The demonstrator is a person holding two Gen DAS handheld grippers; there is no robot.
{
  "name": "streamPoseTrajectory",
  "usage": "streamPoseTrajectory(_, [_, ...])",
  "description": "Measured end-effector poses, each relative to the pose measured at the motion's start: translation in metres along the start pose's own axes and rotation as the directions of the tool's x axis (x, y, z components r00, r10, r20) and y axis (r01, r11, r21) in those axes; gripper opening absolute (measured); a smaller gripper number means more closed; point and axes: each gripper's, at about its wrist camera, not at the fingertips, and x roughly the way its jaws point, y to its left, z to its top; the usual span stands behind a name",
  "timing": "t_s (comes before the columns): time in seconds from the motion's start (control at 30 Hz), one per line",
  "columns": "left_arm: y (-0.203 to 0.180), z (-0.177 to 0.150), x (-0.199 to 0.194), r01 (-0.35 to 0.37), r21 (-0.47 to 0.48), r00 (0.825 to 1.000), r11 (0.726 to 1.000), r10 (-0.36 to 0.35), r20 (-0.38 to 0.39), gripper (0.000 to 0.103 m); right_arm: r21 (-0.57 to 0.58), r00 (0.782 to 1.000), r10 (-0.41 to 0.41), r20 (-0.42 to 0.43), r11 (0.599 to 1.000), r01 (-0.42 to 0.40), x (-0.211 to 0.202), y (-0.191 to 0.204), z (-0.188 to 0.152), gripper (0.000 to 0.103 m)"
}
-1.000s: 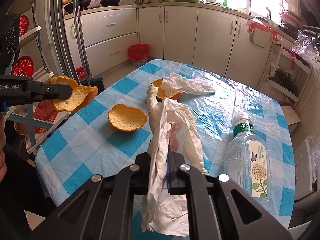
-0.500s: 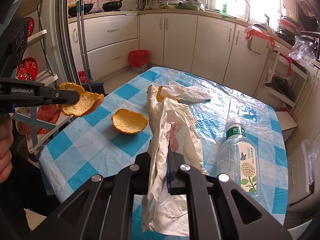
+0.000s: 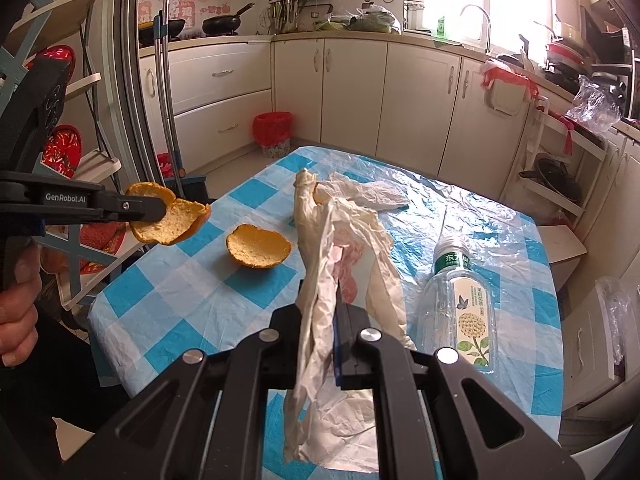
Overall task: Collect trash
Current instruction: 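Lift the white paper with the right tool while the left holds the orange peel, then carry the white paper toward the yellow bin with the right tool while the left carries the peel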
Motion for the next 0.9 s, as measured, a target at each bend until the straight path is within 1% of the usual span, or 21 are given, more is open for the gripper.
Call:
streamPoseTrajectory(0.5, [-0.014,-0.013,-0.007,0.006,0.045,1.0,0.999,-0.008,0.029,0.004,0.039,0.998,-0.039,0.042,0.999,0.038,-0.031,-0.011,-0.015,0.01])
streamPoseTrajectory(0.9, [-0.021,-0.015,-0.004,0.007,0.059,1.0,0.998,-0.009,0.028,0.004,0.052,0.997,-0.057,0.057,0.997,0.054,-0.036,-0.016,-0.017,0.01])
